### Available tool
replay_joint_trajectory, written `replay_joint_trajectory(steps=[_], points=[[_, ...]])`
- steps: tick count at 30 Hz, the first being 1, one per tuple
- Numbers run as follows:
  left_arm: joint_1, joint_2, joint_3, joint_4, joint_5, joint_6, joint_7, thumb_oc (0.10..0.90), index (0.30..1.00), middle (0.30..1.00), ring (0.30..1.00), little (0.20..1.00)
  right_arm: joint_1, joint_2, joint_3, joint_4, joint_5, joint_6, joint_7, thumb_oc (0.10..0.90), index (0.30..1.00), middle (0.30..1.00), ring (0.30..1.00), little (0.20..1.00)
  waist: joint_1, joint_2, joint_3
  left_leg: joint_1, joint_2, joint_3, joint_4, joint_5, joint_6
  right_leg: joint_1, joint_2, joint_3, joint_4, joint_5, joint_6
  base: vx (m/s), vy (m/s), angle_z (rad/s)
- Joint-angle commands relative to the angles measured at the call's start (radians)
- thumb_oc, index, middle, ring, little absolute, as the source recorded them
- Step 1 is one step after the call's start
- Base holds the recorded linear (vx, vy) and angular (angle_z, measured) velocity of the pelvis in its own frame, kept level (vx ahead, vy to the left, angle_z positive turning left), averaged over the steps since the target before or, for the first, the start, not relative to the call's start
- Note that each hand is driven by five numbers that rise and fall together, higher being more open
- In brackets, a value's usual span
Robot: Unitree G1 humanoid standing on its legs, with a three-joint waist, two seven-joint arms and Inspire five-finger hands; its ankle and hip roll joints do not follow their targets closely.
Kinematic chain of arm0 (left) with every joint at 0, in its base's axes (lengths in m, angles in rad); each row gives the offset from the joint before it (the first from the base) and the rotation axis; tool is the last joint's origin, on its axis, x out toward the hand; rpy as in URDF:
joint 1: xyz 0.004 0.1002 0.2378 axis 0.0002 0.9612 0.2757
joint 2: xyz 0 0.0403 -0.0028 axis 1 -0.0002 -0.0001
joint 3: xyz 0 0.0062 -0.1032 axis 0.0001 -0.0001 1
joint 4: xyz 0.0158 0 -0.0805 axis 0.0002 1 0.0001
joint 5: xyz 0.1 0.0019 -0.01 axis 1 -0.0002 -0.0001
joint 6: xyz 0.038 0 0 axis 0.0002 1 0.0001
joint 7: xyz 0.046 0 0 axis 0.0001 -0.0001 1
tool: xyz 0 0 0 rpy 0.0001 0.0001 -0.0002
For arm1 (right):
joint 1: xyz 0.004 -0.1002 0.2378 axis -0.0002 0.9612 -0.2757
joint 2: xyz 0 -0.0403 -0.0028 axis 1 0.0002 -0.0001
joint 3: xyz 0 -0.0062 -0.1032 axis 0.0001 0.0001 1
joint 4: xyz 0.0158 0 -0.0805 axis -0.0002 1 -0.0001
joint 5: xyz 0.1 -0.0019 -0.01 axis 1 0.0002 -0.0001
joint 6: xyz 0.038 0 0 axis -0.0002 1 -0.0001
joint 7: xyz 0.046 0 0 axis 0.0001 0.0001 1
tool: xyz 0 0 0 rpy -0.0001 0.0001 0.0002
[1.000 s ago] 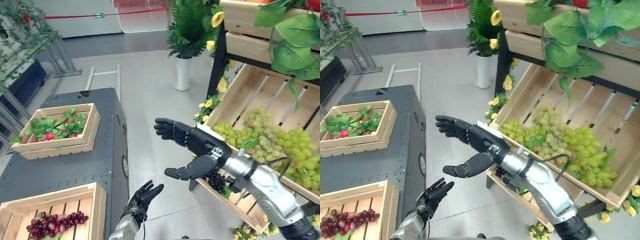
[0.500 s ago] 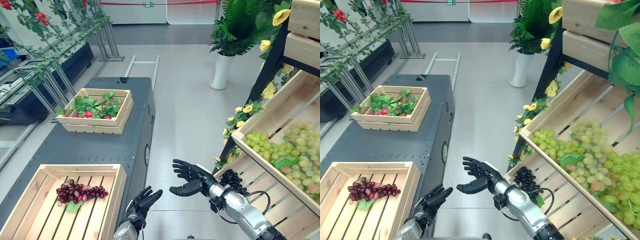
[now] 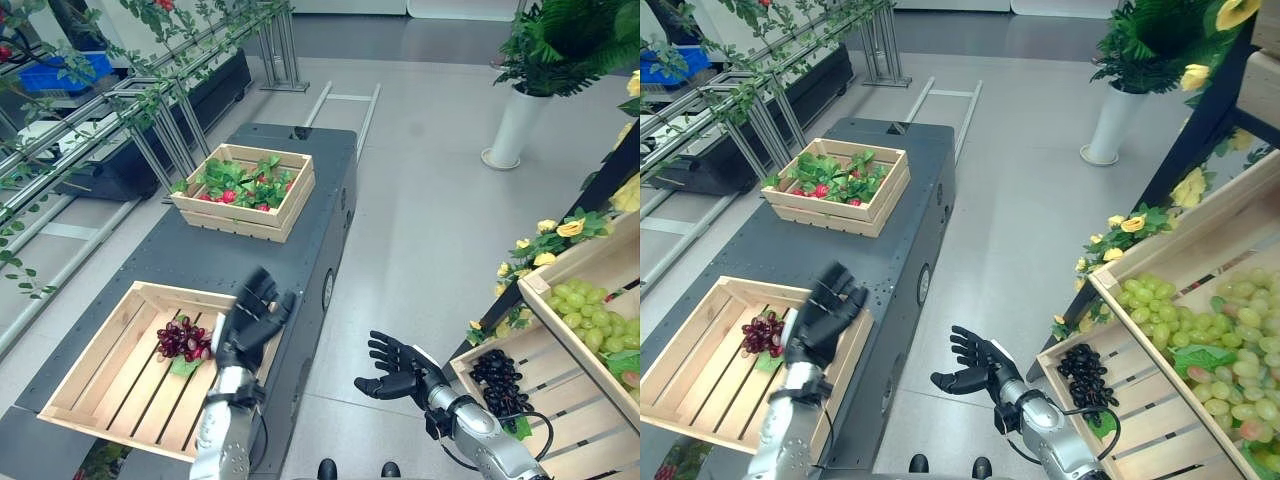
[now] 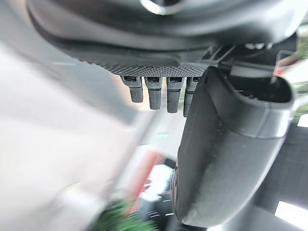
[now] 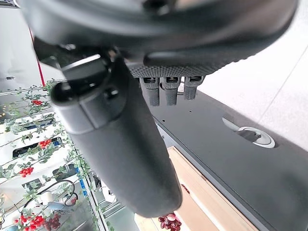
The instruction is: Pick up the fruits from the basket on one side to the basket on the other side
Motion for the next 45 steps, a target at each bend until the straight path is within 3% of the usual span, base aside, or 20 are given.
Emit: replay_joint_trajectory(steps=[1, 6, 11, 15, 17, 24, 25, 29, 35, 45], points=[[-0.123, 0.104, 0.057, 0.033, 0.213, -0.105, 0.168, 0.800, 0.900, 0.900, 0.900, 0.900, -0.059, 0.036, -0.019, -0.025, 0.043, -0.071, 0.001, 0.800, 0.900, 0.900, 0.900, 0.900, 0.018, -0.028, -0.029, -0.007, -0.073, -0.026, 0.003, -0.045, 0.032, -0.005, -0.041, -0.033, 0.002, 0.025, 0.011, 0.09, 0.059, 0.21], [-0.144, 0.207, 0.136, 0.168, 0.303, -0.070, 0.285, 0.800, 0.900, 0.900, 0.900, 0.900, 0.007, -0.003, 0.016, -0.032, 0.010, -0.024, 0.027, 0.800, 0.900, 0.900, 0.900, 0.900, 0.003, -0.005, -0.023, -0.001, -0.075, -0.025, 0.003, -0.036, 0.028, 0.002, -0.045, -0.044, 0.002, 0.016, 0.010, 0.10, 0.081, 0.09], [-0.158, 0.270, 0.127, 0.227, 0.514, -0.006, 0.470, 0.800, 0.900, 0.900, 0.900, 0.900, 0.006, -0.028, 0.046, 0.018, 0.012, -0.057, 0.039, 0.800, 0.900, 0.900, 0.900, 0.900, 0.008, 0.001, 0.002, -0.027, -0.077, -0.048, 0.003, -0.029, 0.027, -0.025, -0.041, -0.049, 0.019, 0.006, 0.006, 0.01, 0.055, 0.09], [-0.261, 0.354, 0.058, 0.341, 0.691, 0.045, 0.669, 0.800, 0.900, 0.900, 0.900, 0.900, -0.075, -0.057, 0.094, 0.046, 0.037, -0.102, 0.012, 0.800, 0.900, 0.900, 0.900, 0.900, 0.016, 0.002, 0.078, -0.099, -0.076, -0.045, 0.053, -0.025, 0.029, -0.102, -0.043, -0.065, 0.106, -0.026, -0.007, -0.20, 0.054, 0.09], [-0.347, 0.428, 0.016, 0.400, 0.781, 0.121, 0.770, 0.800, 0.900, 0.900, 0.900, 0.900, -0.128, -0.068, 0.114, 0.053, 0.055, -0.135, -0.009, 0.800, 0.900, 0.900, 0.900, 0.900, 0.020, 0.000, 0.153, -0.170, -0.075, -0.046, 0.131, -0.032, 0.030, -0.172, -0.043, -0.085, 0.225, -0.076, -0.024, -0.21, 0.028, 0.04], [-0.511, 0.554, -0.030, 0.525, 0.870, 0.241, 0.865, 0.800, 0.900, 0.900, 0.900, 0.900, -0.247, -0.081, 0.129, 0.066, 0.039, -0.150, -0.032, 0.800, 0.900, 0.900, 0.900, 0.900, 0.025, -0.010, 0.303, -0.348, -0.075, -0.009, 0.331, -0.056, 0.024, -0.338, -0.059, -0.118, 0.440, -0.133, -0.049, -0.19, 0.032, 0.10], [-0.570, 0.600, -0.056, 0.547, 0.926, 0.289, 0.900, 0.800, 0.900, 0.900, 0.900, 0.900, -0.291, -0.085, 0.137, 0.059, 0.034, -0.140, -0.044, 0.800, 0.900, 0.900, 0.900, 0.900, 0.028, -0.023, 0.337, -0.408, -0.074, 0.000, 0.394, -0.066, 0.021, -0.390, -0.057, -0.124, 0.513, -0.159, -0.057, -0.15, 0.011, 0.20], [-0.653, 0.658, -0.085, 0.589, 0.938, 0.334, 0.930, 0.800, 0.900, 0.900, 0.900, 0.900, -0.338, -0.088, 0.142, 0.058, 0.043, -0.133, -0.055, 0.800, 0.900, 0.900, 0.900, 0.900, 0.034, -0.052, 0.387, -0.501, -0.065, 0.027, 0.536, -0.125, 0.020, -0.452, -0.066, -0.129, 0.657, -0.233, -0.074, -0.08, 0.032, 0.15], [-0.741, 0.702, -0.153, 0.617, 1.029, 0.458, 0.961, 0.800, 0.900, 0.900, 0.900, 0.900, -0.361, -0.117, 0.124, 0.073, 0.032, -0.120, -0.045, 0.800, 0.900, 0.900, 0.900, 0.900, 0.027, -0.066, 0.421, -0.638, -0.047, 0.065, 0.744, -0.204, 0.037, -0.553, -0.098, -0.138, 0.853, -0.307, -0.109, -0.02, 0.114, 0.05], [-0.901, 0.795, -0.268, 0.616, 1.164, 0.517, 0.987, 0.800, 0.900, 0.900, 0.900, 0.900, -0.388, -0.152, 0.110, 0.084, 0.035, -0.111, -0.038, 0.800, 0.900, 0.900, 0.900, 0.900, 0.020, -0.087, 0.429, -0.823, -0.015, 0.089, 0.943, -0.279, 0.064, -0.750, -0.095, -0.106, 1.041, -0.353, -0.126, 0.01, 0.110, 0.00]])
